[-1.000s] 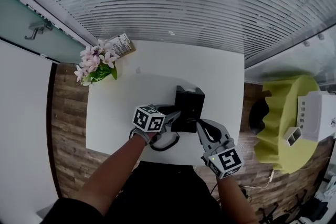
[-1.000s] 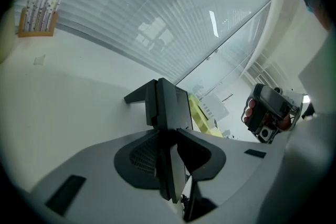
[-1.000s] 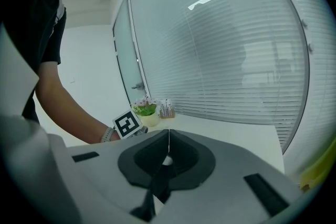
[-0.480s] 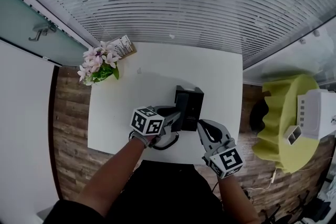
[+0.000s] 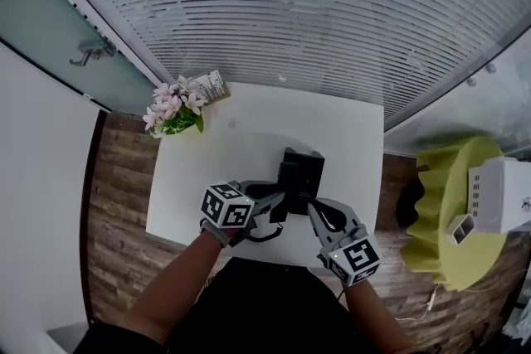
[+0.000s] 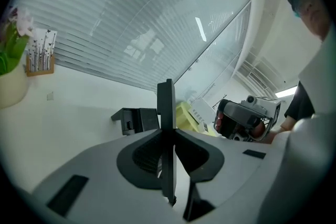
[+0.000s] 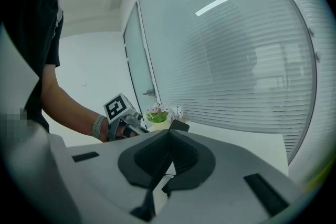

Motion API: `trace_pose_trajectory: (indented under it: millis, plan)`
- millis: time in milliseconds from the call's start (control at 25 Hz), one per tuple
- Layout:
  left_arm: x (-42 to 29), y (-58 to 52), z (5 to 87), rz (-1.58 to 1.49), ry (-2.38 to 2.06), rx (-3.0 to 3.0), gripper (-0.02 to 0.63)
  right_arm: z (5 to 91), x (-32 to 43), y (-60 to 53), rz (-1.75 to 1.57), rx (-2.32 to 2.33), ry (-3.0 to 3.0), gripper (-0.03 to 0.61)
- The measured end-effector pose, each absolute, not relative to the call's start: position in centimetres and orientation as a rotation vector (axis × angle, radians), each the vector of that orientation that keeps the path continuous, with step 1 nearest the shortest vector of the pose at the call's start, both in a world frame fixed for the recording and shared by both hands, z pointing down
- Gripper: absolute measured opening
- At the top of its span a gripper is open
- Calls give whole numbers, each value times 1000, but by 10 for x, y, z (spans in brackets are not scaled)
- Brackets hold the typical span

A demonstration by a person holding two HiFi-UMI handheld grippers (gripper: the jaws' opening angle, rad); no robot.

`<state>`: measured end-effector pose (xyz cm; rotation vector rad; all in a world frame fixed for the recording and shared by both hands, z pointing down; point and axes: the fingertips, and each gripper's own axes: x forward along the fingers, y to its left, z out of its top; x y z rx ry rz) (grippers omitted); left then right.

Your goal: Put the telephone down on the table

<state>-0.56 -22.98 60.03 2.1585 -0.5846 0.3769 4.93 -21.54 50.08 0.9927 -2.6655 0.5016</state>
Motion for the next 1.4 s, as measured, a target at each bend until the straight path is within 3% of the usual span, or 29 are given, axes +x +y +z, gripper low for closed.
trace_pose_trajectory:
  millis: [640,1400]
  plan:
    - [-80,-217,557,335,-697,2141,77,488,-13,-206,488,794,-2739,23]
    - [-193,-204,595,416,-533,2125,77,514,-112,-187,618,971,-2612,23]
